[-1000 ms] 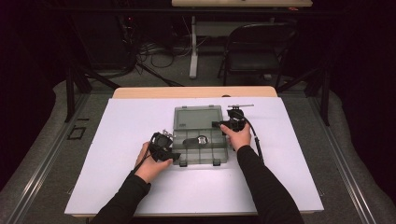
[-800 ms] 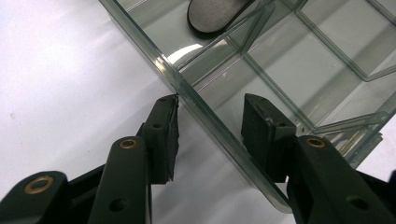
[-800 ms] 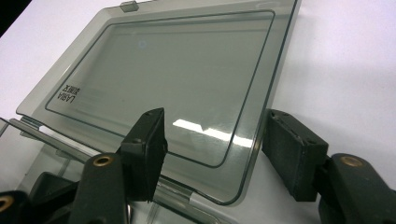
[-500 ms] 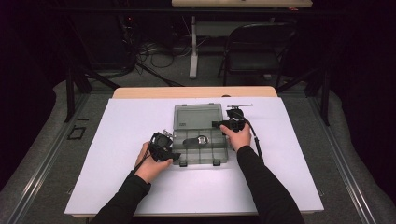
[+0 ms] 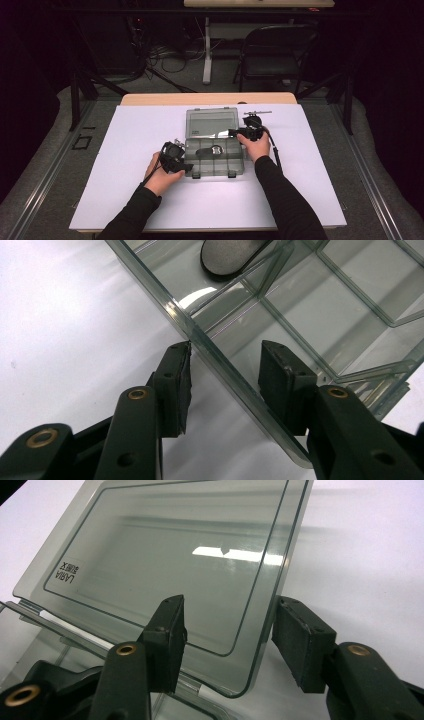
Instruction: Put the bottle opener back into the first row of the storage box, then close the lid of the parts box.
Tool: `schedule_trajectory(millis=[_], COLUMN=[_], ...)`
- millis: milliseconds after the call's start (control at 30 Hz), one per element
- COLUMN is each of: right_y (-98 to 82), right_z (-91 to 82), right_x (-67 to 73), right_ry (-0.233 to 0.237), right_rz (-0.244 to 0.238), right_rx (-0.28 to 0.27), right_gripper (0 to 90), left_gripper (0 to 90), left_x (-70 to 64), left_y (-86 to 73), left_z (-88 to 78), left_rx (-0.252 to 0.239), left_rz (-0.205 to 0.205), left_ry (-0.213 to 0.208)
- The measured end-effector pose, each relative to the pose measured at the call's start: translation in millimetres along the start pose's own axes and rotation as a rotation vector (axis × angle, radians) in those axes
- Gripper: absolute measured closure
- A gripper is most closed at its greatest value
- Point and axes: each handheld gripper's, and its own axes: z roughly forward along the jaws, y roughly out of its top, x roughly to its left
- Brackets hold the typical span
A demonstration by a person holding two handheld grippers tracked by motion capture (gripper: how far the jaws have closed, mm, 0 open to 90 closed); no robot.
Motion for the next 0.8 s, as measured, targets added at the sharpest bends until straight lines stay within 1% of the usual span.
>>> schedule_trajectory(millis=[233,400,633,700,800], right_y=[1.1,1.9,2.7,3.0,4.5], right_z=[-2.7,-4.2,-5.6,-6.5,-9.8], right_x=[-0.4,-0.8,-1.2,-1.0,-2.6], right_ry=[-0.003,-0.004,-0.004,-0.006,-0.006], right_rz=[-0.005,-0.019,-0.025,-0.030,-0.044], right_rx=[-0.008,-0.012,-0.013,-0.017,-0.026], right_gripper=[52.0,53.8,55.7,57.6,62.7], left_gripper=[56.2,56.2,56.2,56.3,56.2], left_x=[0.0,-0.1,-0.1,-0.1,-0.1], left_y=[0.1,0.0,0.0,0.0,0.0], left_z=[-0.1,-0.1,-0.1,-0.1,-0.1], left_rx=[0.001,0.001,0.001,0.001,0.001], left_rz=[0.001,0.000,0.000,0.000,0.000], left_ry=[0.000,0.000,0.000,0.000,0.001])
